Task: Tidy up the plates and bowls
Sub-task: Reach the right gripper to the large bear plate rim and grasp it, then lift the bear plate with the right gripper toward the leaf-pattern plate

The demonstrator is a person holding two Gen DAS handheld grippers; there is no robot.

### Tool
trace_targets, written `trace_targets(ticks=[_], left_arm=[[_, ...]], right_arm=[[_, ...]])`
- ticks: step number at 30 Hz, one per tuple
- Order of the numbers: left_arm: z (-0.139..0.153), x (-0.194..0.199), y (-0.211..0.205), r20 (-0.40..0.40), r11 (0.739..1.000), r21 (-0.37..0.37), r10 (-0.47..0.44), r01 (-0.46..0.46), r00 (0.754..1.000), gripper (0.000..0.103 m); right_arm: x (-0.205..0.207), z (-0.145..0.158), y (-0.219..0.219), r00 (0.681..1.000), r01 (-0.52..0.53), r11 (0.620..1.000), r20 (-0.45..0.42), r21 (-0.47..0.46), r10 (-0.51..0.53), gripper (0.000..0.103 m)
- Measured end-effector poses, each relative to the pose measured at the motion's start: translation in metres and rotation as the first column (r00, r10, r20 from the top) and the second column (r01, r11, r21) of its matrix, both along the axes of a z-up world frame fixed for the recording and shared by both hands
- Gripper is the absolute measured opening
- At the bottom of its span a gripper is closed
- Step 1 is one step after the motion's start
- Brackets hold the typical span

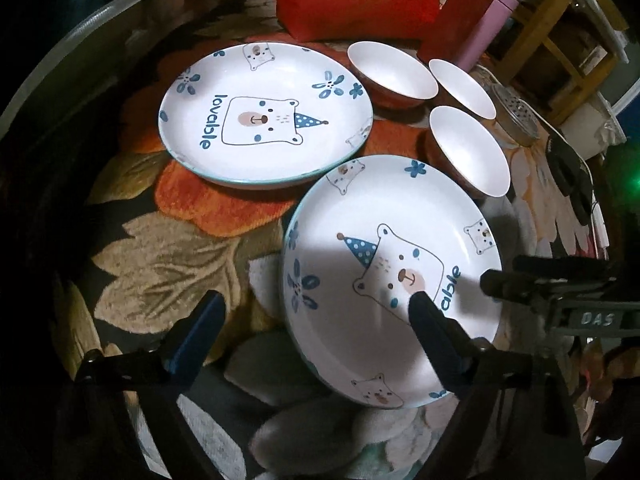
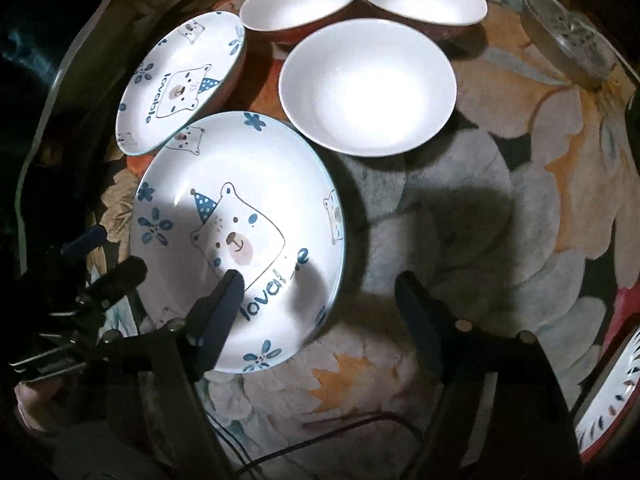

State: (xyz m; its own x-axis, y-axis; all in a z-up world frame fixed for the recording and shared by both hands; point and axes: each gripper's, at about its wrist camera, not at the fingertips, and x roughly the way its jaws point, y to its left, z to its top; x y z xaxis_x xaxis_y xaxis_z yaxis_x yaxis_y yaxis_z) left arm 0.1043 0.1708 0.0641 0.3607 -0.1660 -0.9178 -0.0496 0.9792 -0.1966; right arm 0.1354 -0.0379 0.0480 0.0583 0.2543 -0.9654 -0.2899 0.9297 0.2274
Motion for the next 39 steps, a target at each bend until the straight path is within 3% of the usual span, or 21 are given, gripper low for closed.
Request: trace_targets(ticks=[4,6,8,9,19,30,39], left_arm=[[-0.005,0.008,-0.001,-0.019,1.000,-0.011,-0.024,0.023,1.000,0.084],[-0.011,0.011,-0.002,-0.036,0.999,-0.015,-0.034,0.033,0.999,0.080],[-0.016,0.014,-0.002,-0.058,0.999,-0.018,-0.040,0.039,0.998,0.054],[-0.020,0.015,-0.003,-0.077,0.999,-0.016,-0.047,0.046,0.996,0.049],[-0.038,0.025,-0.002,-0.134,0.997,0.021,-0.067,0.070,0.989,0.022],[-0.038,0.031,0.001,-0.140,0.994,0.024,-0.099,0.103,0.985,0.021],[-0.035,0.013,-0.008,-0.142,0.991,0.010,-0.132,0.135,0.981,0.021]], right_arm=[[0.000,-0.006,0.001,1.000,0.024,1.000,-0.009,0.014,-0.024,0.067],[0.002,-0.011,0.001,0.999,0.031,0.999,-0.012,0.020,-0.031,0.056],[0.002,-0.015,0.001,0.999,0.033,0.999,-0.016,0.022,-0.033,0.045],[0.002,-0.017,0.001,0.999,0.036,0.999,-0.018,0.023,-0.035,0.038],[0.004,-0.029,-0.001,0.998,0.043,0.998,-0.040,0.038,-0.041,0.014],[-0.001,-0.030,0.009,1.000,0.017,1.000,-0.007,0.011,-0.017,0.016],[-0.009,-0.025,-0.001,1.000,0.012,1.000,-0.009,0.024,-0.012,0.013]])
